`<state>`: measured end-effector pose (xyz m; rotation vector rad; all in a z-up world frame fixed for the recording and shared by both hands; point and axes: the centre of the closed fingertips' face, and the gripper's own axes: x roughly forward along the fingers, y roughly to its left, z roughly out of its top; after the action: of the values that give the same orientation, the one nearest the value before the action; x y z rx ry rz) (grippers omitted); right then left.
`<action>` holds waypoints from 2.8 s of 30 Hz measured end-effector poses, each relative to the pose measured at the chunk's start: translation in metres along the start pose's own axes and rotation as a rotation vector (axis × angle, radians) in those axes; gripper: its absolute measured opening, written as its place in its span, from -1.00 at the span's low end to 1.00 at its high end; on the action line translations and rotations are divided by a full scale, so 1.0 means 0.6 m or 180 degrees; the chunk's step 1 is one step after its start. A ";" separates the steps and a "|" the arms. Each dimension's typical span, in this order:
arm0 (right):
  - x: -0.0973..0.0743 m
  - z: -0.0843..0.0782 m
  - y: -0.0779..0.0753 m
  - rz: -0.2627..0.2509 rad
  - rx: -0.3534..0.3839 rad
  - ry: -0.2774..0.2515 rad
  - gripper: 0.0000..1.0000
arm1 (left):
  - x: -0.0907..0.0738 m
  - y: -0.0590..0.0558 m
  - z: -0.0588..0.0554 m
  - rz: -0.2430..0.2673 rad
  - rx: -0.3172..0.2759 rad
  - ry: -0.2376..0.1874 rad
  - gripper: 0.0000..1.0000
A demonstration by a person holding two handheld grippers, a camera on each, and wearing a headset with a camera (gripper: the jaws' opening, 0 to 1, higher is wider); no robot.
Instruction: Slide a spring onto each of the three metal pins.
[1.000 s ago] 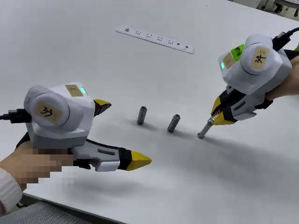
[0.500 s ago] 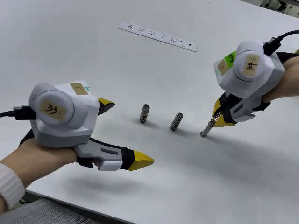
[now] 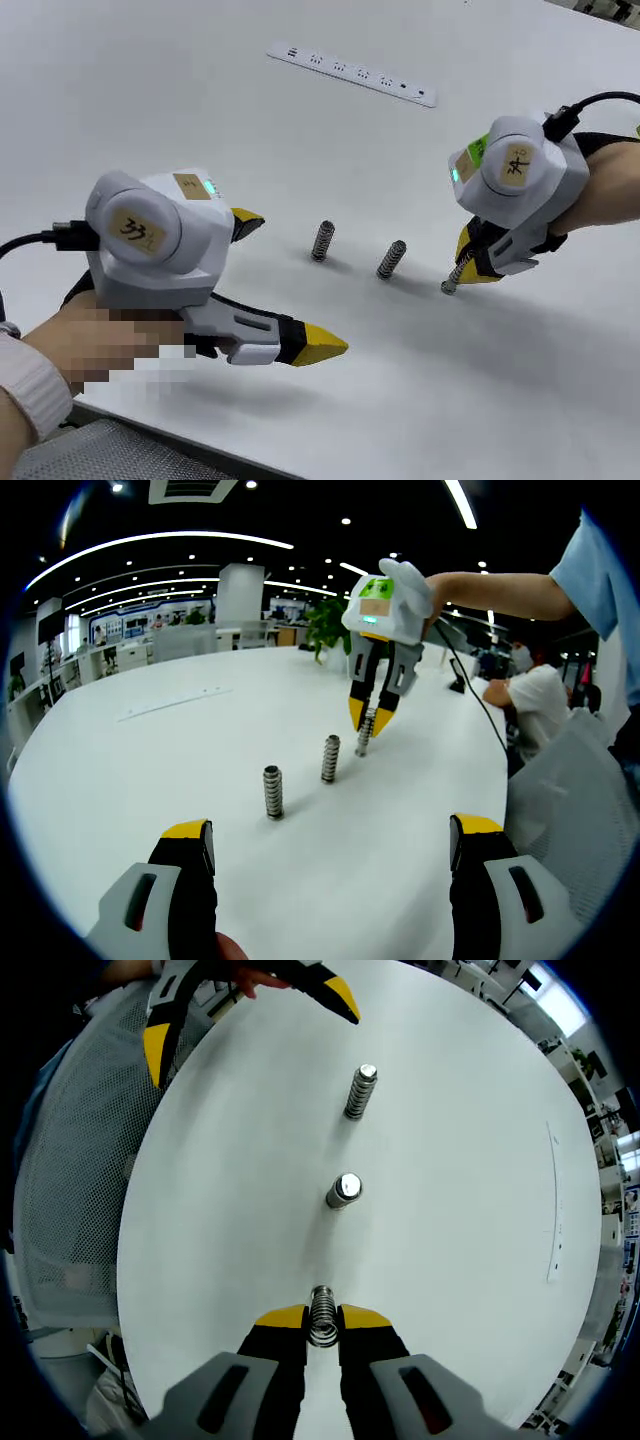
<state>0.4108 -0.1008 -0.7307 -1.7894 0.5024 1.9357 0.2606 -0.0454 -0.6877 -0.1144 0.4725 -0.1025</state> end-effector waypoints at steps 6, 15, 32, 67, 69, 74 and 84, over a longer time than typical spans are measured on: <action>0.015 -0.002 0.004 0.0046 0.0018 0.0030 -0.75 | 0.001 0.001 -0.002 -0.0005 -0.0011 0.0003 1.00; 0.025 -0.001 0.007 0.0058 0.0028 0.0025 -0.75 | 0.002 -0.001 -0.003 -0.0012 -0.0016 0.0012 1.00; 0.023 0.003 0.012 0.0101 0.0044 -0.0057 -0.50 | 0.003 0.003 -0.007 -0.0003 -0.0008 0.0032 1.00; -0.024 0.010 0.075 -0.0324 0.1167 -0.1175 0.98 | 0.001 -0.004 -0.010 0.0006 -0.0038 0.0056 1.00; -0.030 0.014 0.074 -0.0391 0.1298 -0.1343 0.99 | 0.000 -0.005 -0.010 0.0011 -0.0034 0.0060 1.00; -0.043 0.011 0.080 -0.0519 0.1487 -0.1574 0.99 | 0.000 -0.007 -0.012 0.0005 -0.0031 0.0078 1.00; -0.051 0.006 0.112 -0.0744 0.1935 -0.1928 0.99 | 0.002 -0.012 -0.017 -0.0023 0.0007 0.0115 1.00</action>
<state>0.3719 -0.1572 -0.7028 -0.7984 0.5523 1.7798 0.2567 -0.0532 -0.6962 -0.1124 0.5081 -0.1124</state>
